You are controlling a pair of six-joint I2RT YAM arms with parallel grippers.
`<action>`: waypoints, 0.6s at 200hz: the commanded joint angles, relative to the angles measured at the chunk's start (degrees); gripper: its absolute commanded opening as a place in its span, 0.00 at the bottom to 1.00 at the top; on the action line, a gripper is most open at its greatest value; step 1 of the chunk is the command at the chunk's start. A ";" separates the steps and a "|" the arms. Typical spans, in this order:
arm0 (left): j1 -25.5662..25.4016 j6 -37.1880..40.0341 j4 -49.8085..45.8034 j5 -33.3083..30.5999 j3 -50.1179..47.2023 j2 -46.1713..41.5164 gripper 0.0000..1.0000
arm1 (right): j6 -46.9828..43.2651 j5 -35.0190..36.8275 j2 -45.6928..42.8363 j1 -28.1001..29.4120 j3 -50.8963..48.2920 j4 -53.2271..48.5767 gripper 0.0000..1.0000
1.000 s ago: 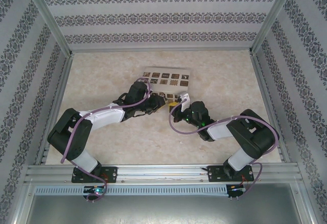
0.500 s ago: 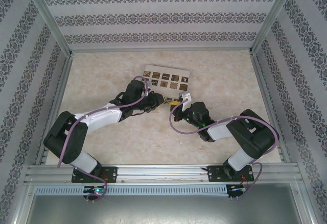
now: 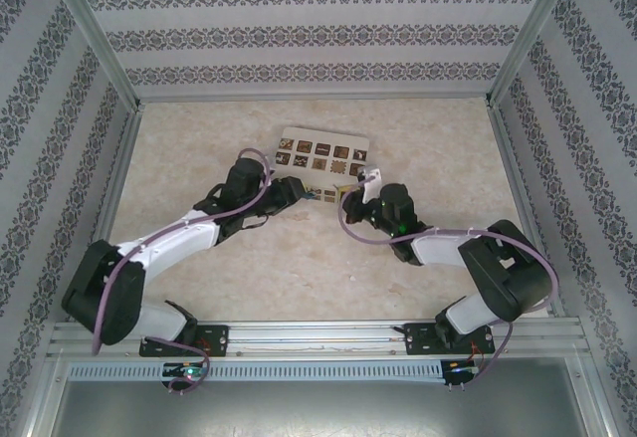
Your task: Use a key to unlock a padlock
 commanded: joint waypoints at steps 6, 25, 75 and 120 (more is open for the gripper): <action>1.42 8.73 -5.35 -7.90 -2.24 -4.85 0.50 | 1.24 -5.69 -0.53 -2.09 7.76 -10.78 0.00; 1.77 13.00 -7.24 -11.34 -3.33 -7.53 0.60 | 1.47 -9.14 2.55 -3.79 14.07 -16.53 0.00; 2.64 17.66 -7.03 -16.06 -7.90 -14.02 0.74 | -0.49 -13.56 13.60 -4.80 30.08 -28.46 0.00; 3.17 17.99 -5.31 -18.60 -11.79 -19.05 0.79 | -1.16 -16.16 20.12 -4.71 37.81 -33.20 0.00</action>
